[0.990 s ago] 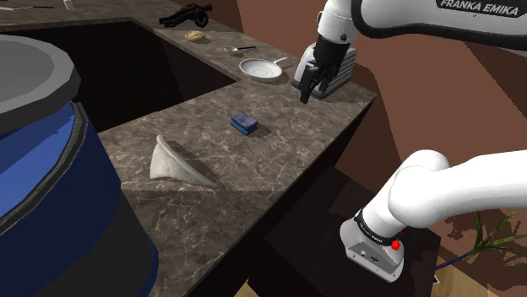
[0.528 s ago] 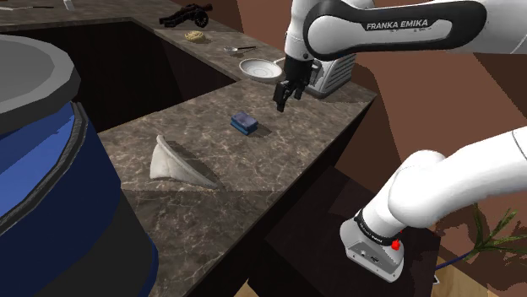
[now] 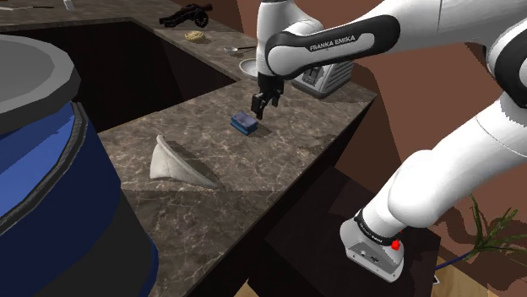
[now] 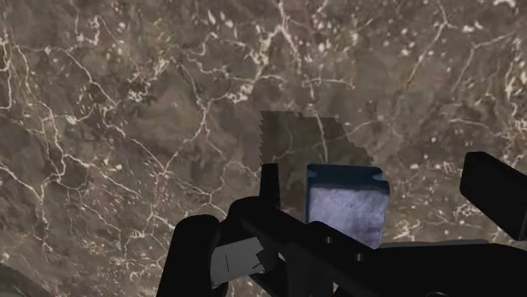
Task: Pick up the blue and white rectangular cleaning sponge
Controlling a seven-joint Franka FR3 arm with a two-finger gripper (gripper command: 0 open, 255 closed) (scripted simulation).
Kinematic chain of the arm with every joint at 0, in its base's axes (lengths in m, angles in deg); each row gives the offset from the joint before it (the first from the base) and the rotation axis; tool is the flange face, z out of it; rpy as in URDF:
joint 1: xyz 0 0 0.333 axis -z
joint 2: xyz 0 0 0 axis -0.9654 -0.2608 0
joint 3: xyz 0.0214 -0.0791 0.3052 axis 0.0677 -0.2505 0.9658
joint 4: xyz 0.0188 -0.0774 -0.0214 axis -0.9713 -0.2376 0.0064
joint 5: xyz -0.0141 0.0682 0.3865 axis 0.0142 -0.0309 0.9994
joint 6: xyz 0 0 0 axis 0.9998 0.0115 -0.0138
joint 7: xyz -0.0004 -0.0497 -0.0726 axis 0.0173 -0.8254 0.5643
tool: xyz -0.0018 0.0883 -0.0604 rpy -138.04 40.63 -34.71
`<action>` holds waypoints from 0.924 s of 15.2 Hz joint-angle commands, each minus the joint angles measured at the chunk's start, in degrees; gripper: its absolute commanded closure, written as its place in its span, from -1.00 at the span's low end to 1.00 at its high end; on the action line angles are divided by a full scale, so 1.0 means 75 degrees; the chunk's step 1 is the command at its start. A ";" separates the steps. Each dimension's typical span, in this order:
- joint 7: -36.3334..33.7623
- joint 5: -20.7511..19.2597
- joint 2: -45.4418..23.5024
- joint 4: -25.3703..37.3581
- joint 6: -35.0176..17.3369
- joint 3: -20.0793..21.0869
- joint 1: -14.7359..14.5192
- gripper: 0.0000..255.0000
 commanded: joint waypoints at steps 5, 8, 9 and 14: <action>-0.0058 -0.0458 -0.1598 0.0921 -0.0462 0.0073 -0.0029 -1.00; -0.0127 -0.0512 -0.1739 0.0771 -0.0746 0.0066 -0.0029 -1.00; -0.0151 -0.0532 -0.1789 0.0724 -0.0840 0.0063 -0.0028 -1.00; -0.0240 -0.0607 -0.1978 0.0571 -0.1173 0.0052 -0.0028 -1.00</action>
